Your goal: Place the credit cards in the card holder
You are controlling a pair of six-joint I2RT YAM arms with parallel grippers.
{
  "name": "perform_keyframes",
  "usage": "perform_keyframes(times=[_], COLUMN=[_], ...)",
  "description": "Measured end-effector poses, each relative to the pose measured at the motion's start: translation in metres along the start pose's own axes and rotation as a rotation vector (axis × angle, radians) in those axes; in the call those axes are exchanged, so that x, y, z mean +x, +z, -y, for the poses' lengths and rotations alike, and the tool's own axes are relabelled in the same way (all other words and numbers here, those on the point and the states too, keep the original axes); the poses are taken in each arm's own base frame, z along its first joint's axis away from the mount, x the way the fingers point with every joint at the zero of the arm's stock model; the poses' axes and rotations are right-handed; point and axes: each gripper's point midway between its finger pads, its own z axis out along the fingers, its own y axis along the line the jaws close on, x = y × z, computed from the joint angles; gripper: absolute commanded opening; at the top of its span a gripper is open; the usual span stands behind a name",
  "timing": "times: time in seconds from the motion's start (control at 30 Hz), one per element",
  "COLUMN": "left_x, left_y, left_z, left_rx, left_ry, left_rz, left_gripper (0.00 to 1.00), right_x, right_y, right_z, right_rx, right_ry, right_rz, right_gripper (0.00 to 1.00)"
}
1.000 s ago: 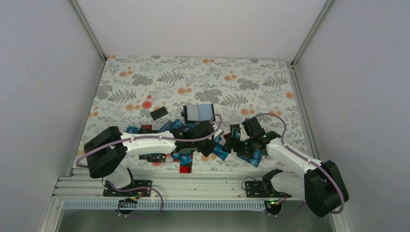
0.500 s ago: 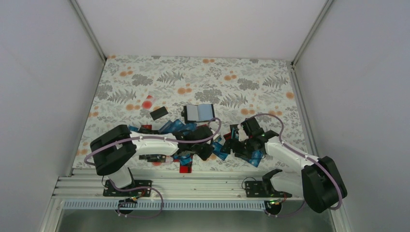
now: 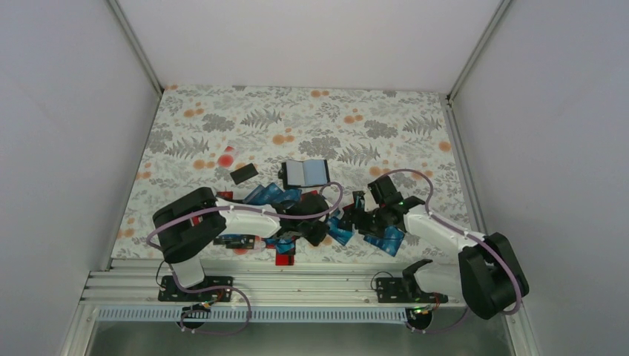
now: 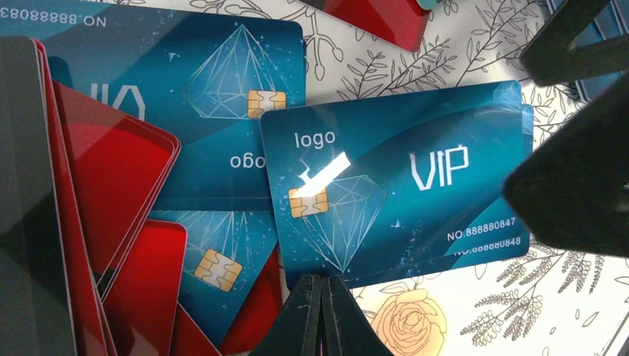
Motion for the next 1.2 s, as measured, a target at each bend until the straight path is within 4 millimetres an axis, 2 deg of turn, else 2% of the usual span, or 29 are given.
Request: perform_keyframes(times=[0.13,0.27,0.43,0.53,0.9,1.0,1.1,1.2], left_x=[-0.0014,-0.0044,-0.0062,-0.0063,-0.0063,-0.0064,-0.0064,-0.0063], left_y=[0.0013,0.0035,0.0042,0.0043,0.0043,0.0042,0.0042,0.0043], left_z=[0.0002,0.0011,0.0012,0.0012,0.0011,0.0011,0.0011,0.0011], left_rx=[0.001,0.005,0.006,0.007,0.007,0.007,0.007,0.007], left_ry=[-0.002,-0.005,-0.006,-0.008,-0.020,-0.024,-0.024,-0.025], left_rz=[0.007,0.021,0.029,0.030,0.030,0.031,0.031,0.031], left_gripper=[0.02,0.02,0.02,0.02,0.02,0.02,0.02,0.02], right_x=[-0.0002,-0.0033,-0.0073,-0.0094,-0.0064,-0.0062,-0.0058,-0.0055], right_y=[0.0074,0.0097,0.0090,0.0086,0.0082,0.0079,0.0080,0.0084], right_z=[0.0021,-0.0004,-0.0034,-0.0049,-0.0027,-0.0031,-0.0029,-0.0002], right_rx=[0.002,-0.006,-0.010,-0.011,-0.001,-0.002,-0.002,0.014], right_ry=[0.003,-0.013,-0.034,-0.045,-0.043,-0.043,-0.040,-0.036], right_rz=[-0.021,-0.025,-0.017,-0.014,-0.026,-0.027,-0.028,-0.025], right_gripper=[0.83,0.73,0.63,0.61,0.43,0.45,0.58,0.64])
